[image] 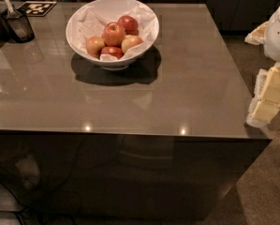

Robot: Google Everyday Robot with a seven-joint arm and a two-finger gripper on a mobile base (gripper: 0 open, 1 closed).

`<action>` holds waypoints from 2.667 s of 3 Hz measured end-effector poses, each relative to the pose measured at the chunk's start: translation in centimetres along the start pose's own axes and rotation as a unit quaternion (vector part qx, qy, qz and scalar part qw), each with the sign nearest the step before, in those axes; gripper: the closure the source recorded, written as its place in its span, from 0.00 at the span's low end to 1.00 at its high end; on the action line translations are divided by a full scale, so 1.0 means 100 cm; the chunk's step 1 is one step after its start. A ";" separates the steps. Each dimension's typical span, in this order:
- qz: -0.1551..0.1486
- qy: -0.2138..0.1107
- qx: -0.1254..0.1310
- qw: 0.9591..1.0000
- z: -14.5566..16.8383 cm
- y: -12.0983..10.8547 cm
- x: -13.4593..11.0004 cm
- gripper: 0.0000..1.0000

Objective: Pick apple from white bowl

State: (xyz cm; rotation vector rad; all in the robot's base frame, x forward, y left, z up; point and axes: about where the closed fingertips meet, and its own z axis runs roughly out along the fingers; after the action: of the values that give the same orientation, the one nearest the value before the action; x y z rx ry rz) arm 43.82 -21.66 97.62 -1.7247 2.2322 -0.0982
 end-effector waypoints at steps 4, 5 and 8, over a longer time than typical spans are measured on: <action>0.012 -0.009 0.036 0.999 -0.026 -0.077 -0.055 0.00; -0.021 -0.051 0.030 0.998 -0.037 -0.077 -0.114 0.00; -0.110 -0.119 0.060 0.985 -0.071 -0.088 -0.238 0.00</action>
Offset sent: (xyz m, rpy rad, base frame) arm 0.0574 0.0121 0.0465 -0.0484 0.0332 -0.0386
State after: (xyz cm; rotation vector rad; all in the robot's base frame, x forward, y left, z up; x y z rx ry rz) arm 55.19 -2.34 111.39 -1.8083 1.8257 -0.0706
